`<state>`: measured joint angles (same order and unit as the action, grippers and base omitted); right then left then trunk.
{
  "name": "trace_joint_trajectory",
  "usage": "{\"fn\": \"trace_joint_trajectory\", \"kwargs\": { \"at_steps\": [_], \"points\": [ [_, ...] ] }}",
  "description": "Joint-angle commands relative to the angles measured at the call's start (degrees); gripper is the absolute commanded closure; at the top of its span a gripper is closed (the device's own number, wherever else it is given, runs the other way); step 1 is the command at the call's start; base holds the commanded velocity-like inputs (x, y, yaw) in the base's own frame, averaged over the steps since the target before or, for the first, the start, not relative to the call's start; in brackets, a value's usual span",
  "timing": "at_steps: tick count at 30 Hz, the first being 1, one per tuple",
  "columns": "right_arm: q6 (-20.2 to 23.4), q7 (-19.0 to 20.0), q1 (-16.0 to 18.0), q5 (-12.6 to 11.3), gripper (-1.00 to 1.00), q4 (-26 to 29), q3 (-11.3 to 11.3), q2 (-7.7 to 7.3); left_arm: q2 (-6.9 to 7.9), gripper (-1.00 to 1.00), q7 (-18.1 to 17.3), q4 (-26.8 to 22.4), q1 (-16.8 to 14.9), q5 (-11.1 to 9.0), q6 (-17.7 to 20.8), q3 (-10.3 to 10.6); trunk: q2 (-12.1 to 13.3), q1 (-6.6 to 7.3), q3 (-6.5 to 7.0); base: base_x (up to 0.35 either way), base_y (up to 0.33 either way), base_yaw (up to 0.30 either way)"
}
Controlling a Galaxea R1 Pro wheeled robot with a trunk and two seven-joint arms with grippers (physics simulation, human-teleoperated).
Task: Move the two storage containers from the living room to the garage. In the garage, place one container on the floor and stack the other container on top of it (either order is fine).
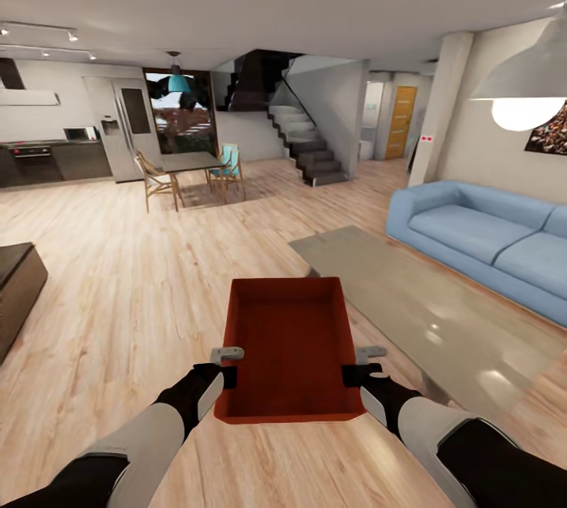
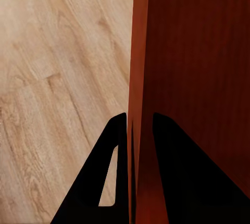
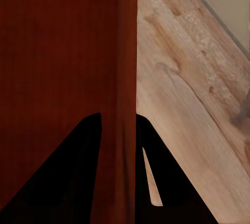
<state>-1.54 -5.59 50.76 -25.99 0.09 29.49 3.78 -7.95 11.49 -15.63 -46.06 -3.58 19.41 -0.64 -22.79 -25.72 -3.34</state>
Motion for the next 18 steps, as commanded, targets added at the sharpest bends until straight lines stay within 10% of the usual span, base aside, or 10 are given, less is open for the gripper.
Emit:
{"fn": "trace_joint_trajectory", "kwargs": {
  "at_steps": [1,18],
  "points": [
    [-0.31,-0.83,0.07,-0.9,1.0,-0.18,0.04,-0.01,0.12,1.0,1.07,-0.19,-0.04,1.46,0.49,0.02,-0.13,-0.07,-0.13,0.322,0.0,0.206],
    [-0.31,-0.83,0.07,-0.9,1.0,-0.18,0.04,-0.09,0.23,1.0,0.65,-0.19,-0.02,1.42,0.5,0.02,-0.13,-0.07,-0.13,0.322,0.0,0.038]
  ]
}}
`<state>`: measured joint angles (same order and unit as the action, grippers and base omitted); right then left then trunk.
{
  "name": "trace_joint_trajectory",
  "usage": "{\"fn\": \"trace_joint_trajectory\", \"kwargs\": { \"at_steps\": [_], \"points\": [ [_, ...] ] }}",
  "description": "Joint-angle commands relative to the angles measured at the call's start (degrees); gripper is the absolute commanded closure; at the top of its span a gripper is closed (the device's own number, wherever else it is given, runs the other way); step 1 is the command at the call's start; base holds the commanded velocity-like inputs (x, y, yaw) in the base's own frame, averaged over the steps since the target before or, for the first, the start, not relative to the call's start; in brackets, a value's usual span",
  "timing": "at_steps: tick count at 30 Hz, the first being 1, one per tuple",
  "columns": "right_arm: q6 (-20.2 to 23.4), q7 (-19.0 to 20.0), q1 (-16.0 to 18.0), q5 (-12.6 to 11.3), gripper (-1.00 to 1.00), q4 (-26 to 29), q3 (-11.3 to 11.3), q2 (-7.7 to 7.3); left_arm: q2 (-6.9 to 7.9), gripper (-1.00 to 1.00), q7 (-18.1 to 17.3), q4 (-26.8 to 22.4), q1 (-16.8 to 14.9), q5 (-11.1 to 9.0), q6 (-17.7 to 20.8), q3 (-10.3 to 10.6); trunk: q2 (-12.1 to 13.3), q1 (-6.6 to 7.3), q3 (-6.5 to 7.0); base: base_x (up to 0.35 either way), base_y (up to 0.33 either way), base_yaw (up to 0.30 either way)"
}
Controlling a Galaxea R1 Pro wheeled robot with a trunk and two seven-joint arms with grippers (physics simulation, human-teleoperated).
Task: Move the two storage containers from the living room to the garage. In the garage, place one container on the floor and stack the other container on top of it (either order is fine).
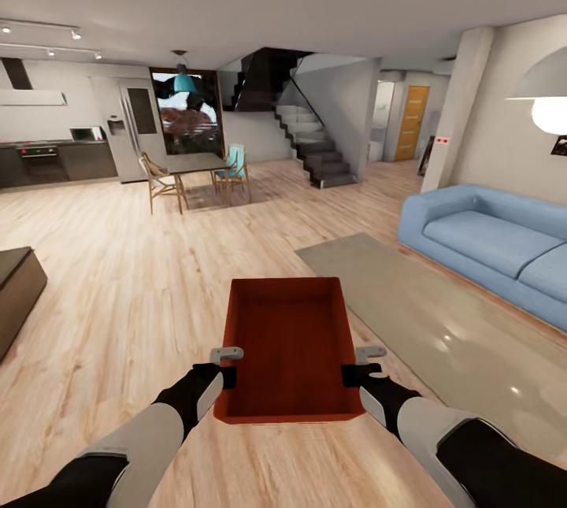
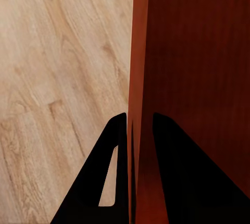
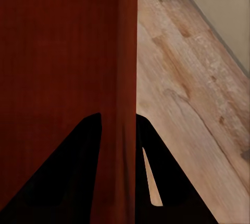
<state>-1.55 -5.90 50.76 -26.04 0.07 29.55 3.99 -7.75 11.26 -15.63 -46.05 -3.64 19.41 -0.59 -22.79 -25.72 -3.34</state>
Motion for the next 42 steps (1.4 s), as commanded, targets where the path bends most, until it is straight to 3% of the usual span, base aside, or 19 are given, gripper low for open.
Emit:
{"fn": "trace_joint_trajectory", "kwargs": {
  "at_steps": [1,9,17,24,42],
  "points": [
    [-0.3,-0.52,0.05,-0.86,1.0,-0.16,-0.02,-0.3,0.02,1.0,0.87,-0.19,-0.06,1.46,0.52,-0.02,-0.13,-0.07,-0.13,0.322,0.0,0.0],
    [-0.3,-0.49,0.07,-0.86,1.0,-0.16,-0.02,-0.23,0.02,1.0,0.87,-0.19,-0.05,1.51,0.47,-0.02,-0.13,-0.07,-0.13,0.322,0.0,0.022],
    [-0.3,-0.59,0.08,-0.86,1.0,-0.16,-0.02,-0.21,0.01,1.0,0.94,-0.23,-0.04,1.53,0.46,-0.02,-0.13,-0.07,-0.13,0.28,0.0,0.269],
    [-0.3,-0.53,0.05,-0.86,1.0,-0.16,-0.02,-0.21,0.01,1.0,1.04,-0.28,-0.07,1.53,0.45,-0.02,-0.13,-0.07,-0.13,0.032,0.0,0.208],
    [-0.31,-0.53,0.09,-0.86,1.0,-0.16,-0.02,-0.21,0.01,1.0,1.05,-0.28,-0.04,1.53,0.45,-0.02,-0.13,-0.07,0.75,0.0,0.0,0.005]
  ]
}}
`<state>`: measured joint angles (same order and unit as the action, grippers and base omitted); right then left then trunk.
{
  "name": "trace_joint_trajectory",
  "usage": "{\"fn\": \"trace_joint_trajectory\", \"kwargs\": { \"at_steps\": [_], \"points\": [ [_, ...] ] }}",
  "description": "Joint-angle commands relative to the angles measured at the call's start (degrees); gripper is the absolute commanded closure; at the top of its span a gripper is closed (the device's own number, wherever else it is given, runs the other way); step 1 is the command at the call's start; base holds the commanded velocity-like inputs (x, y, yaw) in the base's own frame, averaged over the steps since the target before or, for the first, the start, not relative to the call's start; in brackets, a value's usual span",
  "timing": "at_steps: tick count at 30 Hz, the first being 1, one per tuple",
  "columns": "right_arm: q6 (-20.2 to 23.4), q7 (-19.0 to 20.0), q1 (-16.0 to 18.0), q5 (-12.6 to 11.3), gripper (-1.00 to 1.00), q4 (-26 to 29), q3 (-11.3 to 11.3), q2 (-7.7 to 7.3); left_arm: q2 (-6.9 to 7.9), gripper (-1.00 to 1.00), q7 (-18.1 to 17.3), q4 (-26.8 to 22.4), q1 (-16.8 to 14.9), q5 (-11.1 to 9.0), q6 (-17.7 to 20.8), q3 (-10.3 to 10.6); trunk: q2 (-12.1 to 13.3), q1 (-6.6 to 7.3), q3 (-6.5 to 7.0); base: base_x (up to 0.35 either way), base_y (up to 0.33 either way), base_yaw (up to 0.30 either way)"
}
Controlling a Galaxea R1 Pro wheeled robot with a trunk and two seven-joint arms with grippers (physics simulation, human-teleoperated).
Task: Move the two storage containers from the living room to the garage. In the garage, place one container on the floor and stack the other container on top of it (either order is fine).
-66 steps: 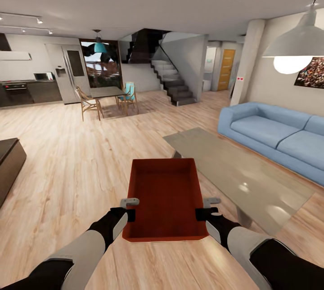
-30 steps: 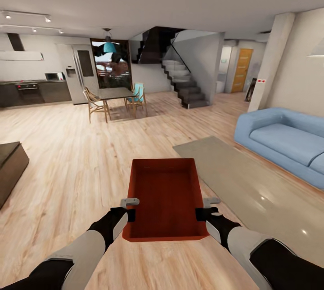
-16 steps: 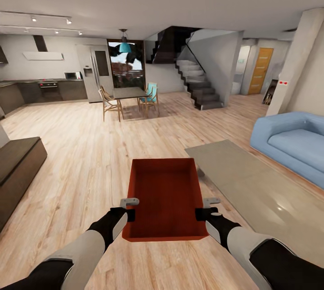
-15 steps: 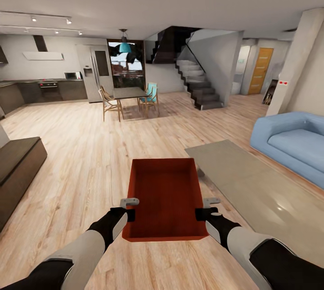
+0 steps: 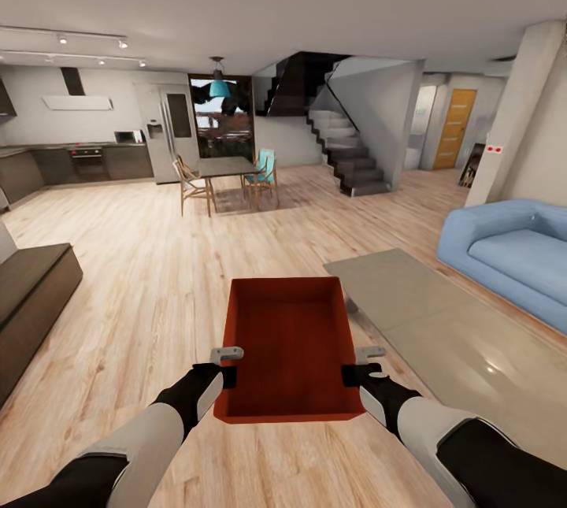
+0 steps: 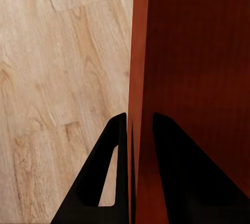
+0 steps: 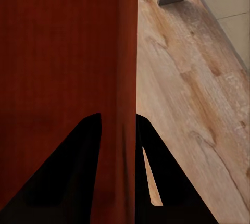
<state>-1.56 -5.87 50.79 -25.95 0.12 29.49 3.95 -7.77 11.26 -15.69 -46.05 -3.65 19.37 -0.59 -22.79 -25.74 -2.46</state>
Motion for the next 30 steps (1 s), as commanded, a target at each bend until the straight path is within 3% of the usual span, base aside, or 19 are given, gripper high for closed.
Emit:
{"fn": "trace_joint_trajectory", "kwargs": {
  "at_steps": [1,30],
  "points": [
    [-0.29,-0.56,0.04,-0.95,1.0,-0.21,0.04,-0.17,0.03,1.0,1.04,-0.22,-0.03,1.54,0.5,-0.02,-0.13,-0.04,-0.04,0.0,0.0,0.0],
    [-0.29,-0.55,0.03,-0.95,1.0,-0.21,0.04,-0.2,0.03,1.0,1.04,-0.22,-0.08,1.54,0.5,-0.02,-0.13,-0.04,0.38,0.0,0.0,0.0]
  ]
}}
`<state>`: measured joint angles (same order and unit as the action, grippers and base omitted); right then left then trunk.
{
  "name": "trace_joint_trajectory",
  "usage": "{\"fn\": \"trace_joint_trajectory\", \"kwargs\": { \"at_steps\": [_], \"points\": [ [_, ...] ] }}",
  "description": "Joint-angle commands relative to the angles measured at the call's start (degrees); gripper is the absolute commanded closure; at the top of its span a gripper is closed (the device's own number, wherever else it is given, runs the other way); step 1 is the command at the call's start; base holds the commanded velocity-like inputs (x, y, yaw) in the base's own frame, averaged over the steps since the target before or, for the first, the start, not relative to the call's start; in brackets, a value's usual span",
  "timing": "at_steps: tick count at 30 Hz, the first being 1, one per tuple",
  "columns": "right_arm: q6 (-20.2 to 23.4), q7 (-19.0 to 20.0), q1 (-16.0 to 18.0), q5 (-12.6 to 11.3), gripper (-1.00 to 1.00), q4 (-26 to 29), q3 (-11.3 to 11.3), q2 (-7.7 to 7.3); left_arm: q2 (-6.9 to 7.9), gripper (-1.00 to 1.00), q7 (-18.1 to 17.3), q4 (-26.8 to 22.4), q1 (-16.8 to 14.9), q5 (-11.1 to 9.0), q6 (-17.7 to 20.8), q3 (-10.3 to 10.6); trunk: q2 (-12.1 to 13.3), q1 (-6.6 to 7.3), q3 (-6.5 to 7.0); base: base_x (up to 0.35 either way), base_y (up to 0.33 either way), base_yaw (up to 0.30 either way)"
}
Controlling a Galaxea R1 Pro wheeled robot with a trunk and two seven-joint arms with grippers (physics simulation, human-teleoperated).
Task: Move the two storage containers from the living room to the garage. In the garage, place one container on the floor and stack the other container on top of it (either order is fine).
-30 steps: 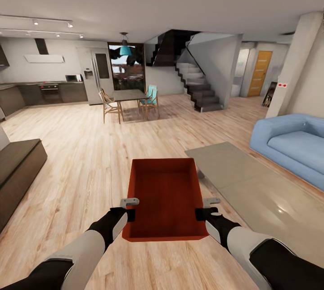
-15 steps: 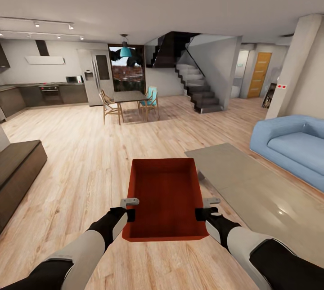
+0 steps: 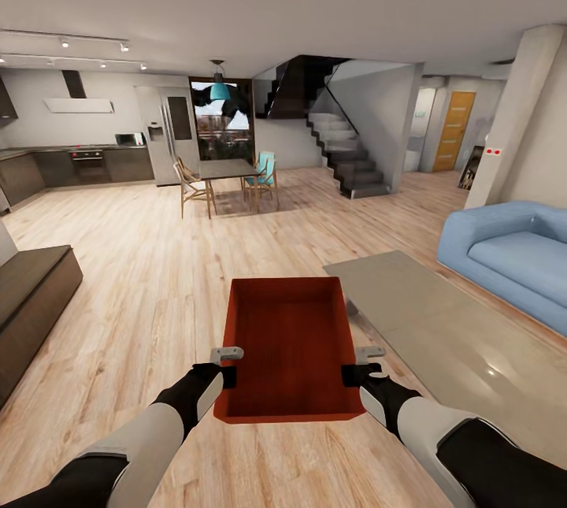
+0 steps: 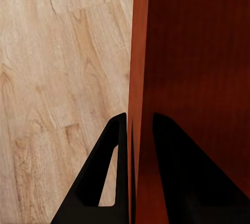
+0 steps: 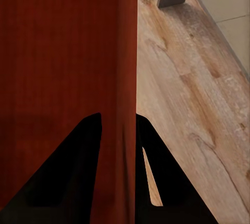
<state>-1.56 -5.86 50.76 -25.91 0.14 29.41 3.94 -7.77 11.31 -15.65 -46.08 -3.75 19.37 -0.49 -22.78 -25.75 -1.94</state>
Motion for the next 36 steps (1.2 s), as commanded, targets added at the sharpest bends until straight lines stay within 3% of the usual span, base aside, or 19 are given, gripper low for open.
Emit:
{"fn": "trace_joint_trajectory", "kwargs": {
  "at_steps": [1,36],
  "points": [
    [-0.29,-0.56,0.08,-0.98,1.0,-0.23,0.12,-0.21,0.03,1.0,0.99,-0.26,-0.02,1.64,0.49,-0.12,-0.14,-0.04,-0.13,0.0,0.0,0.0],
    [-0.29,-0.56,0.04,-0.98,1.0,-0.23,0.12,-0.16,0.03,1.0,1.08,-0.26,-0.05,1.64,0.49,-0.12,-0.14,-0.04,-0.13,0.0,0.0,0.0]
  ]
}}
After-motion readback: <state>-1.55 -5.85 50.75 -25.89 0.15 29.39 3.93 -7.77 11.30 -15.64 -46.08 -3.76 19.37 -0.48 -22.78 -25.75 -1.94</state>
